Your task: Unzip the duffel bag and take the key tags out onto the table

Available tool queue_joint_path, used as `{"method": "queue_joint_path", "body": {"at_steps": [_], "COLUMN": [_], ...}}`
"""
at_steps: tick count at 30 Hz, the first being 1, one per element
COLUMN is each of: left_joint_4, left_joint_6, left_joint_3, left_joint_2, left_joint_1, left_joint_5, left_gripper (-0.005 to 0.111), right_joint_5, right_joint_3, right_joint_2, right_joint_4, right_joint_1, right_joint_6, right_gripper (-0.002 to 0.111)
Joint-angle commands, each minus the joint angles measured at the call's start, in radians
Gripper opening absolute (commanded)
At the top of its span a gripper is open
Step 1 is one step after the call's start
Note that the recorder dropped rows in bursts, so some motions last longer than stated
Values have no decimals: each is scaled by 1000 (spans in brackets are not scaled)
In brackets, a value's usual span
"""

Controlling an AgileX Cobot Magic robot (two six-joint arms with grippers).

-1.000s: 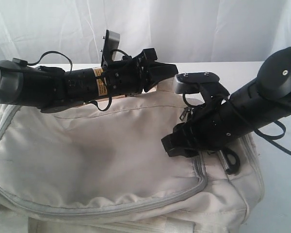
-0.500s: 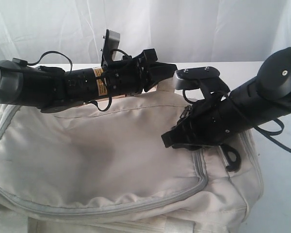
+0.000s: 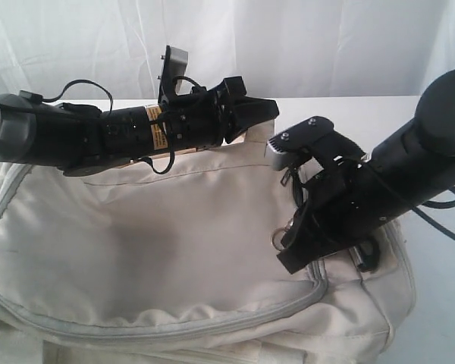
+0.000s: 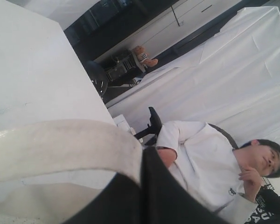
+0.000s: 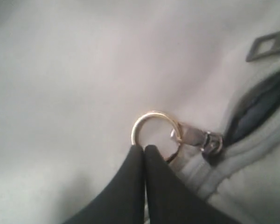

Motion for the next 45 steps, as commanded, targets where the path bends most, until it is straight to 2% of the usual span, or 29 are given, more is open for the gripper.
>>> {"method": "queue_joint_path", "body": {"at_steps": [1,10,12,13,14,15,17,20,22,41,45], "left_joint_4": [-6,-6,-6,-6,-6,-6,-6,-2,1,-8,-8], "left_joint_6": [-3,-3,-3,-3,-3,-3,-3,-3,-3,0,0], "left_joint_3": [-7,-7,-7,-7,-7,-7,-7,-7,-7,-7,-7], "left_joint_2": [-37,-37,-37,-37,-37,-37,-37,-37,-37,-39,-39], "left_joint_1": [-6,-6,-6,-6,-6,-6,-6,-6,-6,-4,-4], "left_joint_5": [-108,-108,-108,-108,-108,-108,-108,-108,-108,-108,-108], "left_gripper": [0,0,0,0,0,0,0,0,0,0,0], "right_joint_5": [34,3,13,13,13,16,17,-26,-65,-71,-69], "right_joint_3": [-4,-2,-2,-2,-2,-2,-2,-2,-2,0,0], "right_joint_2": [-77,-173,-166,-157,-155,-143,-127,-120,-115,35,62], "right_joint_4": [-45,-62,-60,-60,-58,-52,-53,-55,-88,-73,-73], "right_joint_1": [-1,-1,-1,-1,-1,3,30,65,65,65,65], "right_joint_6": [-34,-40,-118,-152,-167,-218,-354,-600,-643,-640,-640], "right_gripper": [0,2,17,36,44,62,70,67,67,67,62]}}
